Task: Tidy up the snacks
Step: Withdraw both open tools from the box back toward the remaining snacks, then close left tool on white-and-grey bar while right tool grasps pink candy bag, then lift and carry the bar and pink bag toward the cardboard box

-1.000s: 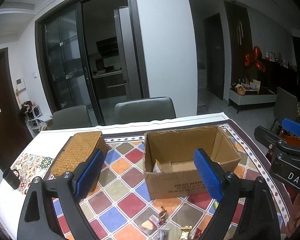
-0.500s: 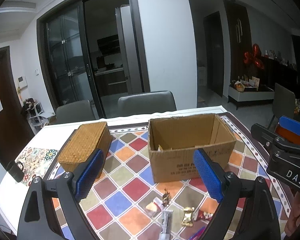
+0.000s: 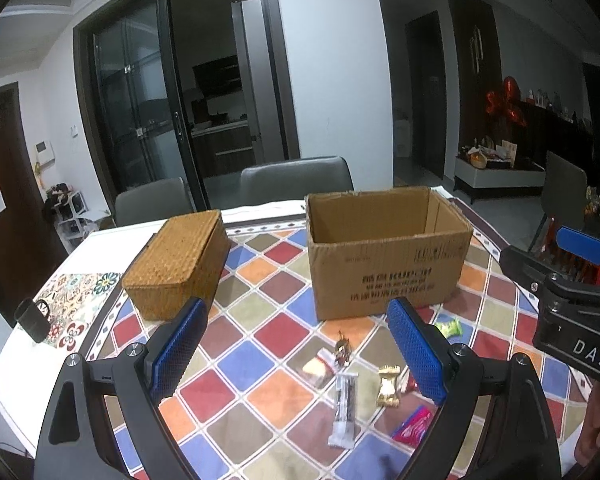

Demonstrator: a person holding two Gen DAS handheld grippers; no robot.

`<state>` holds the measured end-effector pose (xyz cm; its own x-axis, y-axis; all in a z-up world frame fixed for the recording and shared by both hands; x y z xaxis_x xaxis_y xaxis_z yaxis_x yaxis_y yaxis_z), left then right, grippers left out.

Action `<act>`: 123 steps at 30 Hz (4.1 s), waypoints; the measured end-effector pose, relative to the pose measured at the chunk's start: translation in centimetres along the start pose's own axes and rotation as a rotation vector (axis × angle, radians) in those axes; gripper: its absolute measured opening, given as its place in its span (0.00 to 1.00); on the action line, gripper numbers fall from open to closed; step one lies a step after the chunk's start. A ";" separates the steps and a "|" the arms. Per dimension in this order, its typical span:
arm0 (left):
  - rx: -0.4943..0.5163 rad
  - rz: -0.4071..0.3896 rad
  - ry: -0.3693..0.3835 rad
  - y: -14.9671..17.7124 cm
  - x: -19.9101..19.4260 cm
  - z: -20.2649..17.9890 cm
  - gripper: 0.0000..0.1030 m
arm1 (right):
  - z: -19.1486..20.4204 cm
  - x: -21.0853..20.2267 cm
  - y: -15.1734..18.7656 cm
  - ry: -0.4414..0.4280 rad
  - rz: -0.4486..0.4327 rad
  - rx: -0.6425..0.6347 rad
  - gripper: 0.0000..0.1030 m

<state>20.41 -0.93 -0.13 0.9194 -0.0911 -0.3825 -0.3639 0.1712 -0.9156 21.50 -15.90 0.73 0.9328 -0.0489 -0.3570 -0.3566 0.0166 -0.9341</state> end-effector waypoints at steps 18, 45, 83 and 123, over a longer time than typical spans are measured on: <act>0.038 0.080 0.068 5.9 -0.3 -0.1 0.89 | 2.3 -0.7 5.9 -0.011 0.113 -0.035 0.78; 0.176 0.254 0.211 14.6 3.1 -2.2 0.89 | 4.3 1.1 14.0 -0.024 0.313 -0.077 0.78; 0.199 0.308 0.268 16.4 9.4 -4.7 0.65 | 2.3 7.6 17.9 -0.065 0.538 0.027 0.53; 0.150 0.264 0.264 13.1 6.1 -4.8 0.19 | 1.0 4.6 14.0 -0.061 0.413 0.064 0.49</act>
<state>20.57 -3.98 -15.05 0.7204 -0.2704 -0.6387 -0.5387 0.3620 -0.7608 20.84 -14.85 -13.96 0.7143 0.0343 -0.6990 -0.6989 0.0843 -0.7102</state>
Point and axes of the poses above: each gripper's, at about its wrist camera, not at the fingertips, and x roughly the way its jaws point, z to its left, y to its underside, the point moved 1 cm from there along x, roughly the way its jaws point, and after that the axes turned 10 degrees about -z, right-handed, at the moved point
